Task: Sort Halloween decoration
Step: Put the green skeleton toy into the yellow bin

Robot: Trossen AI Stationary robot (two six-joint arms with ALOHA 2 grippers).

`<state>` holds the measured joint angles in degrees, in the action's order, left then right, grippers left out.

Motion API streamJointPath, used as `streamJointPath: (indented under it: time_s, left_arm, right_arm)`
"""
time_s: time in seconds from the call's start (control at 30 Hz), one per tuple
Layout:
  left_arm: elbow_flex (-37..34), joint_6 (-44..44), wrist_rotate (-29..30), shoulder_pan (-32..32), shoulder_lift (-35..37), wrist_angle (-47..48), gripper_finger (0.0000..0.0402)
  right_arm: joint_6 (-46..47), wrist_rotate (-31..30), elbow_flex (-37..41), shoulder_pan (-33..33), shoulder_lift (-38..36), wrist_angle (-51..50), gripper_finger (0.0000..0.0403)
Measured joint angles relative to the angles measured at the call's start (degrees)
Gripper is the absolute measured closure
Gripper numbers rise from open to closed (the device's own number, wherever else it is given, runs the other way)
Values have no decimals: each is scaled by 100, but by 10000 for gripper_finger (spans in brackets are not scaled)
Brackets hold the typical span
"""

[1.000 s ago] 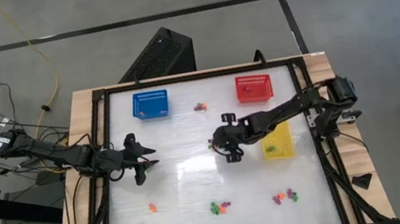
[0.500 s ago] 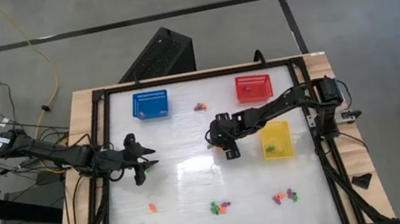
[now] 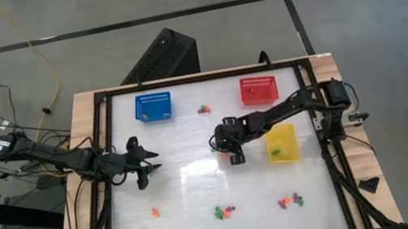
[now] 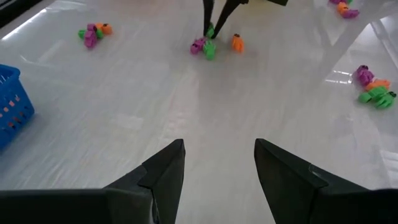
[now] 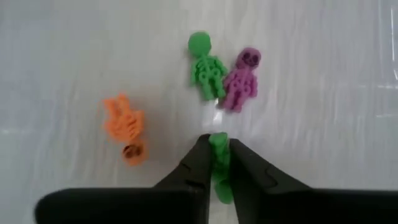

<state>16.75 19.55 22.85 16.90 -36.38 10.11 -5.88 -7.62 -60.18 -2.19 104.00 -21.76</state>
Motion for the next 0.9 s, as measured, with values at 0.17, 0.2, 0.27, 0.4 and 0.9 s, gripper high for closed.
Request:
streamJointPath:
  time_s: [0.17,0.2,0.27,0.4,0.9]
  left_arm:
    - [0,0,0,0,0,-9,219]
    - [0,0,0,-2,0,-10,219]
    - [0,0,0,-2,2,-15,219]
    - [0,-4,2,-2,0,-17,219]
    - [0,4,44,1,1,-74,219]
  right_arm:
    - [408,-5,-119,321,-642,-695,343]
    - [541,-7,-209,411,-821,-837,343]
    - [892,6,-318,598,-1159,-1259,340]
    - [1616,3,-314,1051,-1783,-1875,336]
    - [4757,-955,623,2492,-2600,-3726,333]
